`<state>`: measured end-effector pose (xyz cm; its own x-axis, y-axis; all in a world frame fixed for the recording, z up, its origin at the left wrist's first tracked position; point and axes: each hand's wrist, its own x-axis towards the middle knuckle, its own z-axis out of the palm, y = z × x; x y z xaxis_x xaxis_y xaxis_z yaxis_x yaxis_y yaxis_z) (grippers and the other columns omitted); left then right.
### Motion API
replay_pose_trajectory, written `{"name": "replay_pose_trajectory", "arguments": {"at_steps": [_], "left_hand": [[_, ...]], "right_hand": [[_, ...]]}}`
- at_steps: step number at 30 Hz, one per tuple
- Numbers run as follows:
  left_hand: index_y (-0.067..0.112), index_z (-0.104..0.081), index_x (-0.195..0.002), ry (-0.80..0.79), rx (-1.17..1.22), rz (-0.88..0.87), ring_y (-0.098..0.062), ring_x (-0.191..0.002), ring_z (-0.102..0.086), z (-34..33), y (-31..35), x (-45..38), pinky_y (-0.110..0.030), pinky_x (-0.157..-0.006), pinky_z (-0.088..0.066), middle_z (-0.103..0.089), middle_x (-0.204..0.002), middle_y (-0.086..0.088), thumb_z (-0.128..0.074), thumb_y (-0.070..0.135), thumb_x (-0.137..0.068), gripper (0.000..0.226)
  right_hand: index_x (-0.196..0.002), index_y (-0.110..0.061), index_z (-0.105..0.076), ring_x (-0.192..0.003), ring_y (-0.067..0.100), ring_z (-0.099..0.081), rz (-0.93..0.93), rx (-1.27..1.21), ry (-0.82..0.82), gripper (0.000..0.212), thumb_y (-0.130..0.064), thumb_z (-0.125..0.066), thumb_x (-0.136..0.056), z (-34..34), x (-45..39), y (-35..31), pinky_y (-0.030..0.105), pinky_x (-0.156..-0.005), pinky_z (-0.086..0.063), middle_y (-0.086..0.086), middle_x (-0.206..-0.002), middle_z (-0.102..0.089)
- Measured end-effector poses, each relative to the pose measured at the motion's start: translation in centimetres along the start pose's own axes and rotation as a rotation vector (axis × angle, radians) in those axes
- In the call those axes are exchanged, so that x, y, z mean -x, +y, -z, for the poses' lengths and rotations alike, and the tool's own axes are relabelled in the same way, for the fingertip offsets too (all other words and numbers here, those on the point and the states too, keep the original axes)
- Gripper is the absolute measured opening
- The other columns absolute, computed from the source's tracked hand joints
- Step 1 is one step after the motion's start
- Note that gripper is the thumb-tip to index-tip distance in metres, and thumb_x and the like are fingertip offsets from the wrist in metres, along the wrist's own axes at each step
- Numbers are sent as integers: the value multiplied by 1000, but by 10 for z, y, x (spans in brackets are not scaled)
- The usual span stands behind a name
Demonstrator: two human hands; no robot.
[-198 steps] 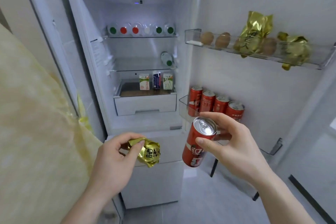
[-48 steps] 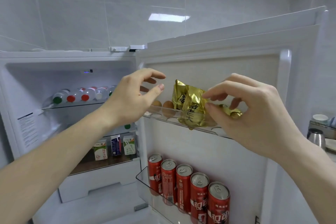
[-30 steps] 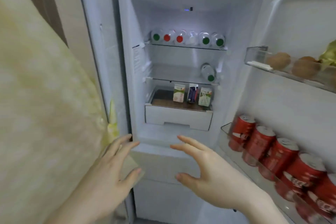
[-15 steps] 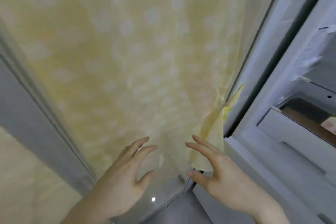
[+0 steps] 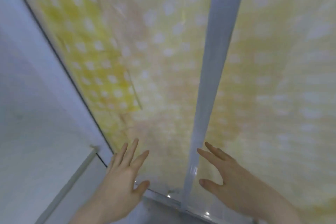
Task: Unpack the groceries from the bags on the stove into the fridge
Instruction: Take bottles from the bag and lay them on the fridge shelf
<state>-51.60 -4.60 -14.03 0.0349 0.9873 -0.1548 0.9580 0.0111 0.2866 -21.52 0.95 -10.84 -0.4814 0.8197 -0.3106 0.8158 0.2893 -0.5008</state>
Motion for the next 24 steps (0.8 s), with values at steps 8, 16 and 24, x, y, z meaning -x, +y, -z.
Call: {"name": "replay_pose_trajectory", "arguments": {"at_steps": [8,16,24], "left_hand": [[57,8,-152,243,15,352,-19,-154,29,26,-121,121,-39,-125,10,41,-158,17,-46,64,-96,78],[47,-4,-159,359,-21,589,-18,-155,26,36,-226,232,-34,-122,13,35,-163,13,-43,66,-95,78],[45,-9,-160,414,54,782,-17,-155,25,25,-304,336,-34,-124,13,30,-165,14,-51,59,-97,77]], "right_hand": [[-159,-52,-9,-158,6,6,292,141,-138,72,-56,-52,-101,-33,-65,-137,34,-128,-15,-33,-164,9],[-152,-60,-12,-157,2,2,561,174,-187,71,-56,-58,-98,-121,-101,-281,29,-128,-15,-40,-158,13],[-157,-54,-16,-156,-3,-1,750,202,-326,70,-55,-56,-99,-214,-123,-401,25,-127,-13,-37,-163,11]]}}
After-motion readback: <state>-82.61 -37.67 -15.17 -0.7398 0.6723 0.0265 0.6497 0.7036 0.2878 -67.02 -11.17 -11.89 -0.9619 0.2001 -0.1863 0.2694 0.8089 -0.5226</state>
